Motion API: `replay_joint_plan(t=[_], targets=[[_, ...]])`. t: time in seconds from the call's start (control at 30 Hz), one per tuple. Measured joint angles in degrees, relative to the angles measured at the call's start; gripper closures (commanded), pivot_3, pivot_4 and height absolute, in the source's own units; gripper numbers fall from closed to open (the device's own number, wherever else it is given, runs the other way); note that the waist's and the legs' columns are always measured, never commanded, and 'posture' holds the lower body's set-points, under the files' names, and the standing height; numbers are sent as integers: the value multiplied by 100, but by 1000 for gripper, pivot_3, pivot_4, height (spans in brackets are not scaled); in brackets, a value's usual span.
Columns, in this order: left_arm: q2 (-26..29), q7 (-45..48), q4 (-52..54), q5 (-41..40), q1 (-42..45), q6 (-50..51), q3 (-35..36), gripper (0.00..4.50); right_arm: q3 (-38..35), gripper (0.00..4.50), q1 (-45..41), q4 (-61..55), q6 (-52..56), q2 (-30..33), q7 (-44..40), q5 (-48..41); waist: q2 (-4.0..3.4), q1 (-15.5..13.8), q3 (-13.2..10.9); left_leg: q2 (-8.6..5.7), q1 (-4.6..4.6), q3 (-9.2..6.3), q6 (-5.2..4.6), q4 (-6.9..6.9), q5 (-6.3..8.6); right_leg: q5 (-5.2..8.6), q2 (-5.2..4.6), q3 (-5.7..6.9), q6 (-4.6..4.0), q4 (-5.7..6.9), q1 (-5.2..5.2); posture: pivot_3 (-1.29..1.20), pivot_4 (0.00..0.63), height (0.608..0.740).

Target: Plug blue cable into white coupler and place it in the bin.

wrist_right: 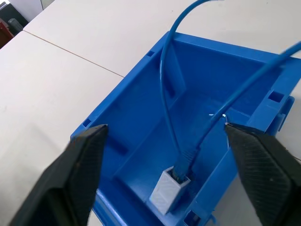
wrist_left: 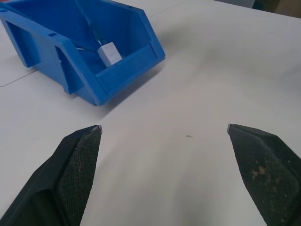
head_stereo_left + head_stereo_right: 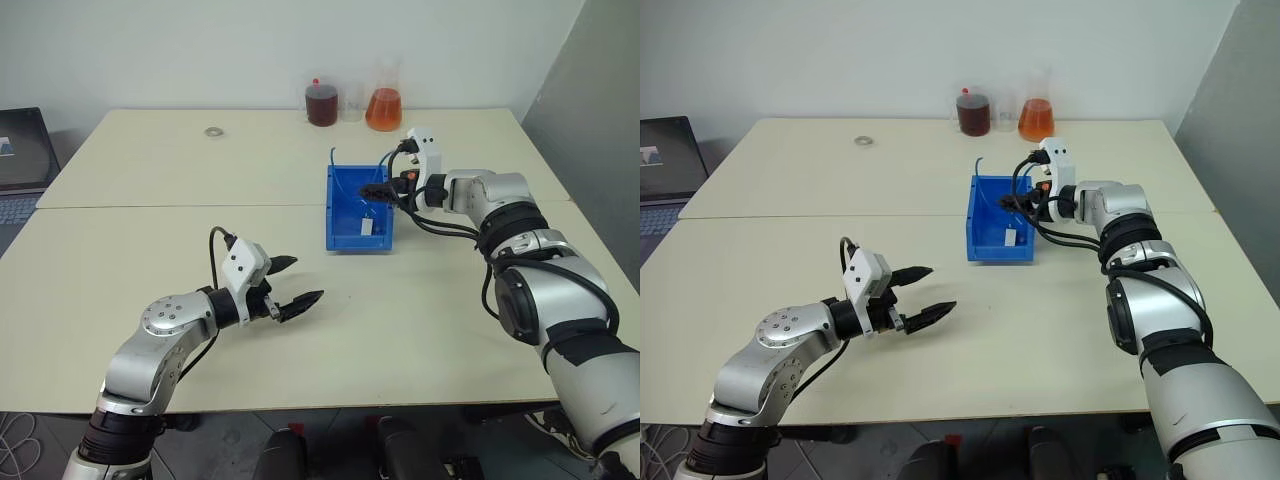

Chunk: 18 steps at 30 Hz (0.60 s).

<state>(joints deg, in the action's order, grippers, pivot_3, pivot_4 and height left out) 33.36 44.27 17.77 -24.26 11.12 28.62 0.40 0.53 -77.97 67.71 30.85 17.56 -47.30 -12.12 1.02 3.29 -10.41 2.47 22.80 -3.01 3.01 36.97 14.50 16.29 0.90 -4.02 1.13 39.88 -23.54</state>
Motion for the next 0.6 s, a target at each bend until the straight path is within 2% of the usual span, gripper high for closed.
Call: replay_joint_plan(t=[0.13, 0.23, 0.3, 0.43, 0.53, 0.6], targets=[[-123, -246, -35, 11, 63, -35, 95, 0, -78, 52, 4, -342, 212, 189, -121, -17, -4, -8, -5, -1, 3, 0, 0, 1, 0, 0, -1, 1, 0, 0, -1, 0, 150, 740], [-201, -600, -72, -7, 256, 3, 429, 0, -172, 52, 141, -1432, 780, 645, -307, -145, -3, -53, -6, -1, 7, -9, 0, 1, 0, 0, -1, 8, 0, -3, 0, 0, 150, 740], [-265, -872, -77, -81, 427, 125, 704, 0, -286, 52, 581, -2624, 1262, 966, -343, -331, -2, -101, -5, 0, 8, -17, 1, 2, 1, 0, -2, 14, 0, -11, 5, 0, 150, 740], [-354, -1375, -27, -255, 461, 517, 1125, 0, -683, 52, 2075, -4973, 2035, 1363, 62, -602, -1, -145, -4, -2, 13, -13, 2, -1, 2, 0, -6, 9, 1, -20, 6, 0, 150, 740], [-360, -1777, 102, -211, 143, 753, 1330, 0, -1180, 52, 3635, -7070, 2228, 1302, 825, -602, -1, -147, -4, 0, 13, -17, 3, -3, 2, 1, -8, 9, 2, -21, 5, 0, 150, 740], [-385, -2017, 158, -158, -3, 871, 1374, 0, -1414, 52, 4512, -8081, 2151, 1153, 1375, -431, 0, -143, -4, 1, 12, -16, 4, -1, 1, 1, -7, 5, 3, -14, 4, 0, 150, 740]])
